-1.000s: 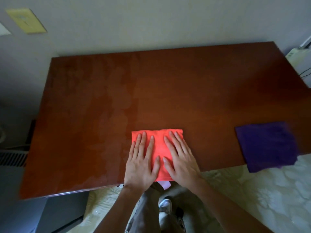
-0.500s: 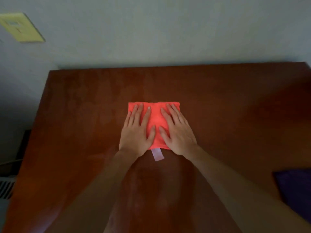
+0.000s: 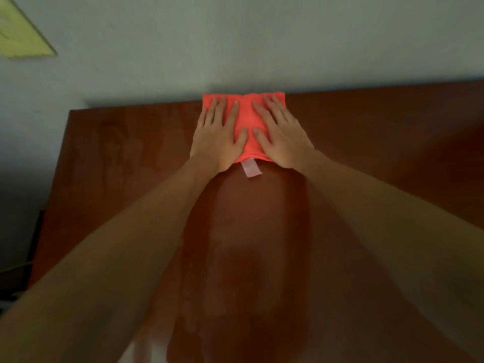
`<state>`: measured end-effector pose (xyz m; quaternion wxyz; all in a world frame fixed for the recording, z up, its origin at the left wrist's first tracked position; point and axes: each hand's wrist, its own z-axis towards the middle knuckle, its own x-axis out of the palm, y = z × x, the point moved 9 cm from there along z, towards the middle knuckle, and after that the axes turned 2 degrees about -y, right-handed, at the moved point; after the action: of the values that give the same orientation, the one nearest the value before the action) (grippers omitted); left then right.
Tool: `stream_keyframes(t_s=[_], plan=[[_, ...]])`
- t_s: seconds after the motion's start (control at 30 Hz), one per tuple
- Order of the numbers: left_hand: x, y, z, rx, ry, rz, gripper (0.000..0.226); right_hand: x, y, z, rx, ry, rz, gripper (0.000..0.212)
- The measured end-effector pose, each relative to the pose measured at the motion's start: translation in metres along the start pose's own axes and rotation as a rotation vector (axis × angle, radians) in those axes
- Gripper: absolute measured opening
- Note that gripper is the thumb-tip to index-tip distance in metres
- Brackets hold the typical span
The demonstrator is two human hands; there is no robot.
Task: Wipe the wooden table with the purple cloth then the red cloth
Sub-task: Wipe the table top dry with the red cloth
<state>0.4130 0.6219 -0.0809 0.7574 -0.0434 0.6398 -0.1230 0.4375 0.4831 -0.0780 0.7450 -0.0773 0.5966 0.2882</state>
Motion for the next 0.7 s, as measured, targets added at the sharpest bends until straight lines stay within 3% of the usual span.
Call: stream_keyframes(t_s=[0.23, 0.7], plan=[[-0.01, -0.004, -0.064, -0.01, 0.05, -0.014, 0.081, -0.006, 0.038, -0.056, 0.041, 0.05, 0.058, 0.07], [-0.059, -0.076, -0.393, -0.062, 0.073, -0.028, 0.065, -0.057, 0.192, -0.347, 0.009, 0.121, 0.104, 0.063]])
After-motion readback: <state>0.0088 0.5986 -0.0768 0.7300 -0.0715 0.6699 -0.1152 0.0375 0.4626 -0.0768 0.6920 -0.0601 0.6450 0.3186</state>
